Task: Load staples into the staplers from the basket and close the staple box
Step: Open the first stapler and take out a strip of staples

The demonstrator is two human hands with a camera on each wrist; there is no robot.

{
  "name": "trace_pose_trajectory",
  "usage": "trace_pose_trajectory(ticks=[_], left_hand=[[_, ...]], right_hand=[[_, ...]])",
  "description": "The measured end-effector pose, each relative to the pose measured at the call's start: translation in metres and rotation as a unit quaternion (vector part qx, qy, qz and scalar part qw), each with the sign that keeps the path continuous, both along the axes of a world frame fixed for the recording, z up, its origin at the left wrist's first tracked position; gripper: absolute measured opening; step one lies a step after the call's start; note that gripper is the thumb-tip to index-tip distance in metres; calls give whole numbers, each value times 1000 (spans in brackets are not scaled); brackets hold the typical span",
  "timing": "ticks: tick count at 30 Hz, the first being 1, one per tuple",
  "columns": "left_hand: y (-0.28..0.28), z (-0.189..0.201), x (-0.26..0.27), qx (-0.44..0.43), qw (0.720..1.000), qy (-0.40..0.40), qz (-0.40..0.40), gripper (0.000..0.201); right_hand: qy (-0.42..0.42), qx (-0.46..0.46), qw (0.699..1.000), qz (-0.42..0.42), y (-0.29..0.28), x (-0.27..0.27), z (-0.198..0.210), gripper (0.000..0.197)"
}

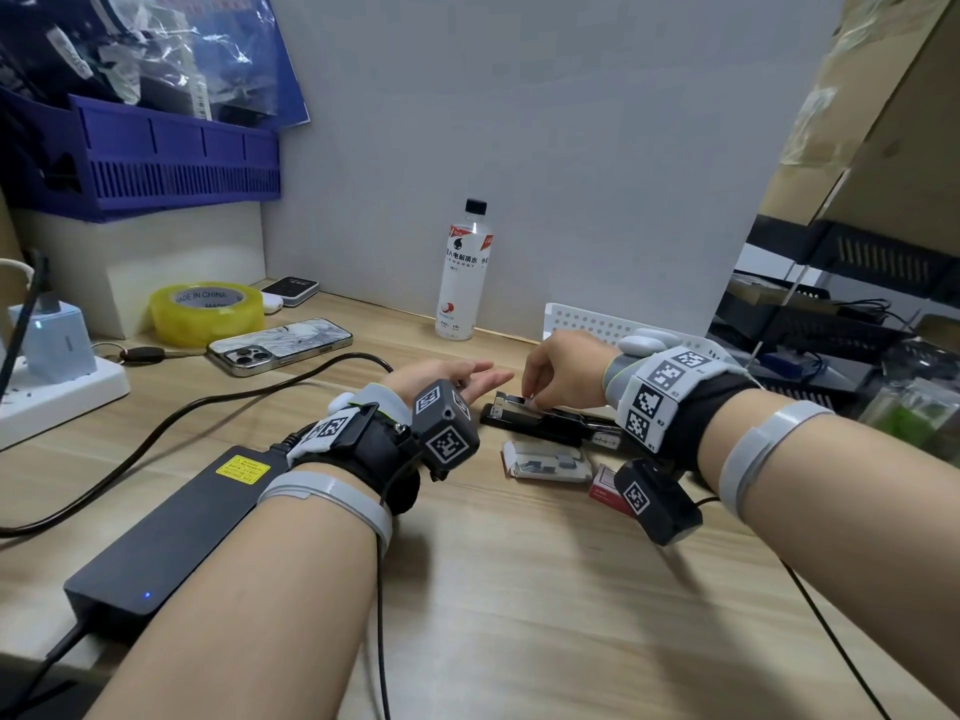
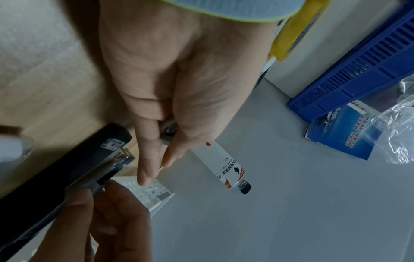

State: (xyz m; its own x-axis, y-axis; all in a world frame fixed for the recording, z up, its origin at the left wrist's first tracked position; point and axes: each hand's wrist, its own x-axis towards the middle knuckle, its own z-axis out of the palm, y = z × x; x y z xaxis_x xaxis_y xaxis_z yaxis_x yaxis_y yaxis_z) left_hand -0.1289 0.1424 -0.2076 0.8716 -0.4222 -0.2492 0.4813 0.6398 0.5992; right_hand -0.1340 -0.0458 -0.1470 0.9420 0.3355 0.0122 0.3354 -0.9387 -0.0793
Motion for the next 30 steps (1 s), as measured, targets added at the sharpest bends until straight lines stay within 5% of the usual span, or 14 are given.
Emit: trace_pose_trajectory(ticks=[15, 24, 30], left_hand=[[-2, 0, -1, 55, 998, -4, -2, 22], [-3, -1, 3, -35, 998, 40, 43, 30], [-7, 4, 1, -33, 999, -17, 13, 41]], right_hand=[[-21, 0, 1000, 9, 0, 1, 6, 15], [-12, 27, 999, 16, 4, 0, 3, 16], [-116, 71, 987, 88, 12, -4, 10, 15]])
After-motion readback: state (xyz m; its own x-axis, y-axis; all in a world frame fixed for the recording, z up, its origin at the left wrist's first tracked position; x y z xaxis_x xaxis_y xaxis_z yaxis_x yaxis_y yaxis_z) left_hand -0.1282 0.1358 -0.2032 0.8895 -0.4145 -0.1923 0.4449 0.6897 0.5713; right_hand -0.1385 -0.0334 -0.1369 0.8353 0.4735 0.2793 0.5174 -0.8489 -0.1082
